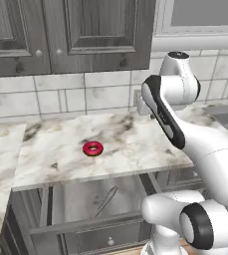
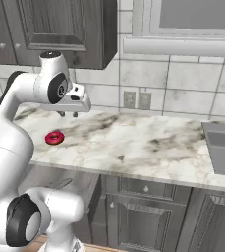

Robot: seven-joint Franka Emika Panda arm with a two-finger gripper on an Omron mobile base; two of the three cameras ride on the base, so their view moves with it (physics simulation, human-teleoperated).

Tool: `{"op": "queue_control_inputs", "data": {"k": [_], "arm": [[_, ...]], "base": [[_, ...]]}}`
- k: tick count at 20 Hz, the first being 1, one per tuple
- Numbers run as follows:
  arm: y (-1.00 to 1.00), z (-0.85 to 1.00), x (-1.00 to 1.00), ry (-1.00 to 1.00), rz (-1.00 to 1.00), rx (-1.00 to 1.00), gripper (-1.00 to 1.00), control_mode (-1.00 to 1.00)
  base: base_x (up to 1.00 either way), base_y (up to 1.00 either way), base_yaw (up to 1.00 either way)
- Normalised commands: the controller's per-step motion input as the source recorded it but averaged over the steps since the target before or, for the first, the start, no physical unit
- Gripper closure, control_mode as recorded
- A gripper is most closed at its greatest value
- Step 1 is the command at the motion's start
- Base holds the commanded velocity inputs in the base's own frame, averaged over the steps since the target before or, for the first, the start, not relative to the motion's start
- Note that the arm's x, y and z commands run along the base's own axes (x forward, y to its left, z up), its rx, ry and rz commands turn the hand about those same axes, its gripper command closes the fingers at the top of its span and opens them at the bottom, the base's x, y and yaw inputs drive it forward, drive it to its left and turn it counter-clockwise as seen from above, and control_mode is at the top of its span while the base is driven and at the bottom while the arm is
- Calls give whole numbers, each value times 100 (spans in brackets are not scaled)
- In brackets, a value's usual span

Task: Pick the tongs from the drawer and place it on the counter.

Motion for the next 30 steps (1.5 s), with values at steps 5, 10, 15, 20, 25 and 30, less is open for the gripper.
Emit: {"op": "queue_control_inputs", "data": {"k": [5,10,15,20,25,30], "arm": [[0,0,0,0,0,0,-100,100],[0,0,0,0,0,0,-100,100],[0,0,0,0,0,0,-100,100],[0,0,0,0,0,0,-100,100],[0,0,0,0,0,0,-100,100],[0,0,0,0,0,0,-100,100]], "base": [[0,-19,1],[-4,-93,21],[-16,-99,42],[-16,-85,54],[-24,-65,60],[-12,-25,62]]}}
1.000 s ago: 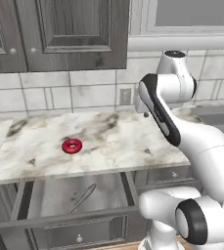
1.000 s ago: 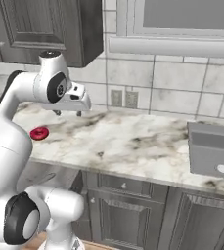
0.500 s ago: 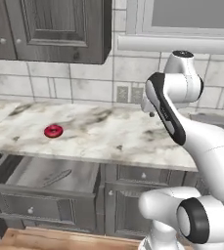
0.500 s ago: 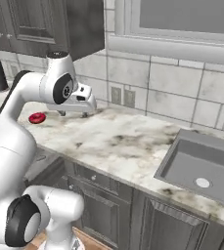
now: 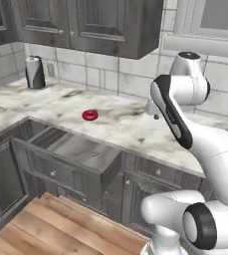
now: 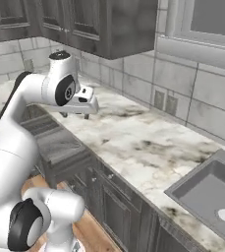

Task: Pick the tongs from the drawer and place it on the counter.

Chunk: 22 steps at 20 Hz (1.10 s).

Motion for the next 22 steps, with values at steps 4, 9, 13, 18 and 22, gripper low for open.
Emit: {"op": "queue_control_inputs", "data": {"k": [4,9,13,18,22], "arm": [[0,0,0,0,0,0,-100,100],[0,0,0,0,0,0,-100,100],[0,0,0,0,0,0,-100,100],[0,0,0,0,0,0,-100,100],[-27,-44,64,12,47,-1,-100,-100]], "base": [[0,0,63],[10,0,61],[33,0,58],[46,-1,57],[0,0,0]]}}
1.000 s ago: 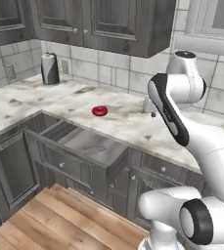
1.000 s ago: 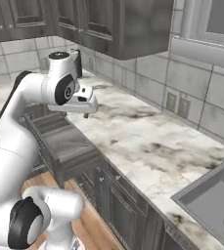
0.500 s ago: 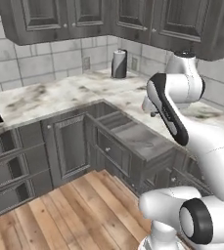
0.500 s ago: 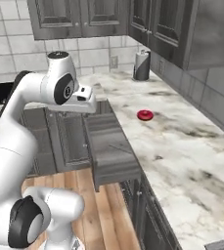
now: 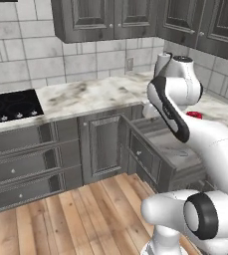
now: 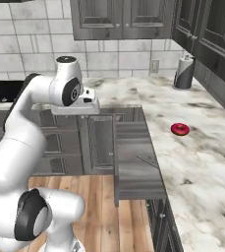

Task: Pick the tongs from the drawer and place it on the counter.

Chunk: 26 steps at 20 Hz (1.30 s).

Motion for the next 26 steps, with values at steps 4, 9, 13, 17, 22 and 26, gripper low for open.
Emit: {"op": "queue_control_inputs", "data": {"k": [4,9,13,17,22,26], "arm": [[-60,-51,74,11,33,0,-100,-100],[-41,-67,80,16,25,0,-100,-100],[-21,-88,62,11,10,0,-100,-100],[-22,-100,40,4,-5,0,-100,-100],[-5,-99,37,0,-15,0,-100,-100],[-12,-80,62,0,-4,0,-100,-100]], "base": [[0,0,0],[0,0,0],[0,0,0],[0,0,0],[0,0,0],[0,0,0]]}}
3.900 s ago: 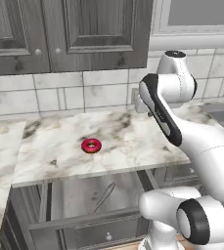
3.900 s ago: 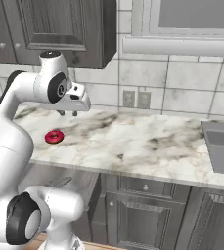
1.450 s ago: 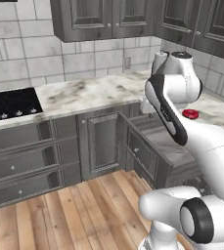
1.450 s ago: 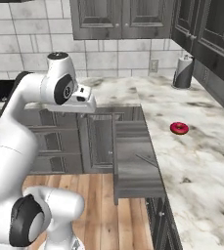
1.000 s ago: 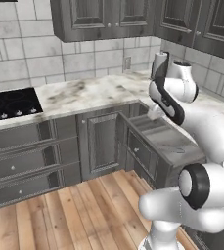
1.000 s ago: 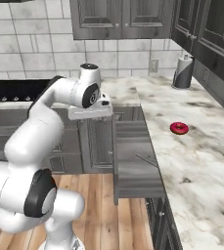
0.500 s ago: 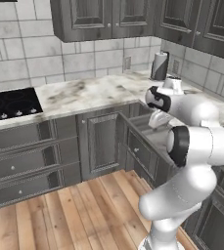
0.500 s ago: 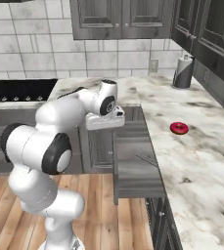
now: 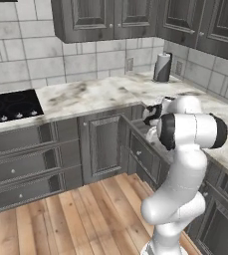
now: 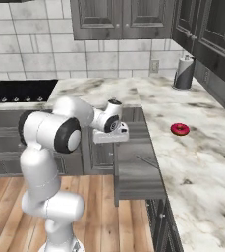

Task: Pick the tongs from the drawer and place it on the counter.

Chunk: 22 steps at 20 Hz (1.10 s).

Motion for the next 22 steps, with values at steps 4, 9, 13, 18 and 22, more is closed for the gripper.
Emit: {"op": "queue_control_inputs", "data": {"k": [4,9,13,18,22], "arm": [[-14,-64,62,0,-1,0,-100,-100],[-24,-65,73,0,0,0,-100,-100],[-50,-51,72,0,0,4,-100,-100],[-4,-87,26,3,0,1,-100,-100],[97,-93,-89,5,7,1,-100,-100]], "base": [[0,0,0],[0,0,0],[0,0,0],[0,0,0],[0,0,0]]}}
